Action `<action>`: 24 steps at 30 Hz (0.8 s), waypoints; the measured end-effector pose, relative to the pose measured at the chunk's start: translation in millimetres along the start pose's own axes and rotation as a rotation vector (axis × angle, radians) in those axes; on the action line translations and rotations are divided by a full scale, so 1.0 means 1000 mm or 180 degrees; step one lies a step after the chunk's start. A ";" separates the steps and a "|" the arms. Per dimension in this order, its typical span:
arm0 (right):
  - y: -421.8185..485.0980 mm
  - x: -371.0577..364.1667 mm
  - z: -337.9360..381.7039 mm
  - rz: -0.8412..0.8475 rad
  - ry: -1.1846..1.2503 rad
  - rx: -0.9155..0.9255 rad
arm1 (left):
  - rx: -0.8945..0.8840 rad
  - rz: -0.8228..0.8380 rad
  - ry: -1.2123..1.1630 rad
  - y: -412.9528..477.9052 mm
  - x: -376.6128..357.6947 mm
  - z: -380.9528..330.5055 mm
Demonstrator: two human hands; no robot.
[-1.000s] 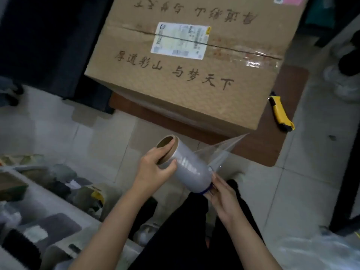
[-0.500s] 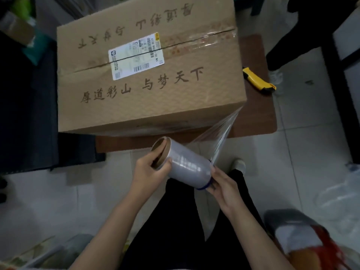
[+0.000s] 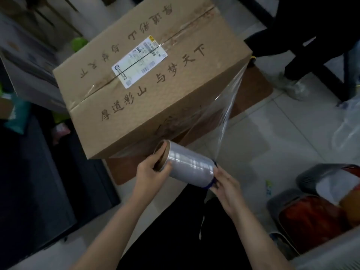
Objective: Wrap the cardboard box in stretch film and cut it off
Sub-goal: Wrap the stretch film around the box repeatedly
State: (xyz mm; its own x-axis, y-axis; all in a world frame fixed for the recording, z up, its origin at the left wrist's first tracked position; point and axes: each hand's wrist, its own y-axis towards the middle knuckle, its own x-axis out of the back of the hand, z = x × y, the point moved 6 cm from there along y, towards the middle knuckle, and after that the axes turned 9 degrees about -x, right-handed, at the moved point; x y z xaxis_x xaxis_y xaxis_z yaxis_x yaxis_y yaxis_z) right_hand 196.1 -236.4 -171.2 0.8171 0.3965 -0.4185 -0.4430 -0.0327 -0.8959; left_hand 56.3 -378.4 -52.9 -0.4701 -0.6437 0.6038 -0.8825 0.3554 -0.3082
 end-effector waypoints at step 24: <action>-0.010 -0.109 -0.205 -0.0345 0.0485 0.1456 | -0.0950 0.0737 -0.0107 -0.032 0.151 0.095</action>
State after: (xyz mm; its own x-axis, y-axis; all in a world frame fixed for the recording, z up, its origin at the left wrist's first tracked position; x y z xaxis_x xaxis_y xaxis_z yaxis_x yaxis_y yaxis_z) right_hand 186.8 -467.5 -146.7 0.8969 0.2357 -0.3741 -0.4412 0.4212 -0.7925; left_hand 11.7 -550.8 -21.5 -0.6612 -0.5432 0.5174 -0.7115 0.6728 -0.2030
